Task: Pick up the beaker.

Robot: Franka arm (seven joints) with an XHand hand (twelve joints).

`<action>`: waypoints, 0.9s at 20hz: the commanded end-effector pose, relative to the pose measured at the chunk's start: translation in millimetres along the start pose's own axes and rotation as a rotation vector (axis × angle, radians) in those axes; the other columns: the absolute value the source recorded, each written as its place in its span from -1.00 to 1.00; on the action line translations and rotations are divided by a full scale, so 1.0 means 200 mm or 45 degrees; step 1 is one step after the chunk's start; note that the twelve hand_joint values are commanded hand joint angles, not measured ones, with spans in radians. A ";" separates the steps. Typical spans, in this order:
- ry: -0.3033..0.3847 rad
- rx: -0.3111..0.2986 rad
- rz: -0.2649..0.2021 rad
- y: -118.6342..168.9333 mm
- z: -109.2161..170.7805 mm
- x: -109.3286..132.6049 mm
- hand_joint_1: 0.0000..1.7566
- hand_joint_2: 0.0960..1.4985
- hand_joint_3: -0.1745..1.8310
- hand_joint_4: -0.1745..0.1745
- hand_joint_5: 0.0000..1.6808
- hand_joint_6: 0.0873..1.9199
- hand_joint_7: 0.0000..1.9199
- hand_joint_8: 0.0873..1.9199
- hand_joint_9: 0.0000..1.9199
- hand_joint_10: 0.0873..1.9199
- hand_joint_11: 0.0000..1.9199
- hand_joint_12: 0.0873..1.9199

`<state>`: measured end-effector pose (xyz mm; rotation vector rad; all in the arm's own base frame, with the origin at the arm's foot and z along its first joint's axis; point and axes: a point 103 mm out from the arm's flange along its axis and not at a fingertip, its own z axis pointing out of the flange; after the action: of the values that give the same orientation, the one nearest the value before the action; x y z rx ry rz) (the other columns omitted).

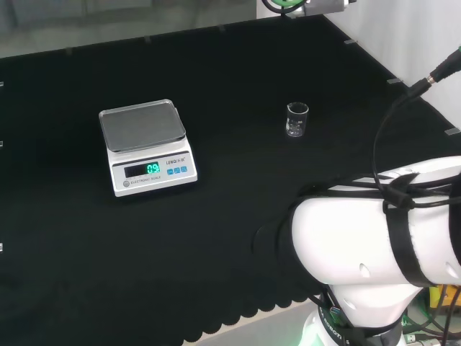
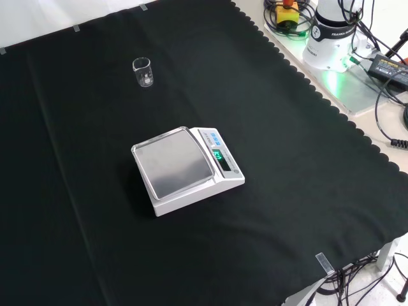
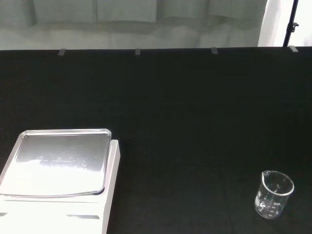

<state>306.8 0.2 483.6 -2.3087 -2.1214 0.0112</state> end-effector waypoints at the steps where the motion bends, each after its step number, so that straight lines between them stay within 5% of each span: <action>1: -0.008 -0.009 0.000 0.00 0.00 0.00 -0.53 -0.07 -0.77 -0.26 -0.57 -1.00 -0.94 -0.26 -1.00 -0.30 -0.94 0.62; 7: 0.012 0.008 0.004 0.03 0.03 -0.02 -0.54 -0.06 -0.77 -0.24 -0.58 -1.00 -0.95 -0.28 -1.00 -0.36 -0.98 0.64; 18: 0.091 0.142 0.040 0.32 0.31 -0.21 -0.54 -0.06 -0.78 -0.24 -0.58 -1.00 -0.95 -0.28 -1.00 -0.36 -0.99 0.65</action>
<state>324.8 -17.1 469.5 -2.2927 -2.0907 -0.0136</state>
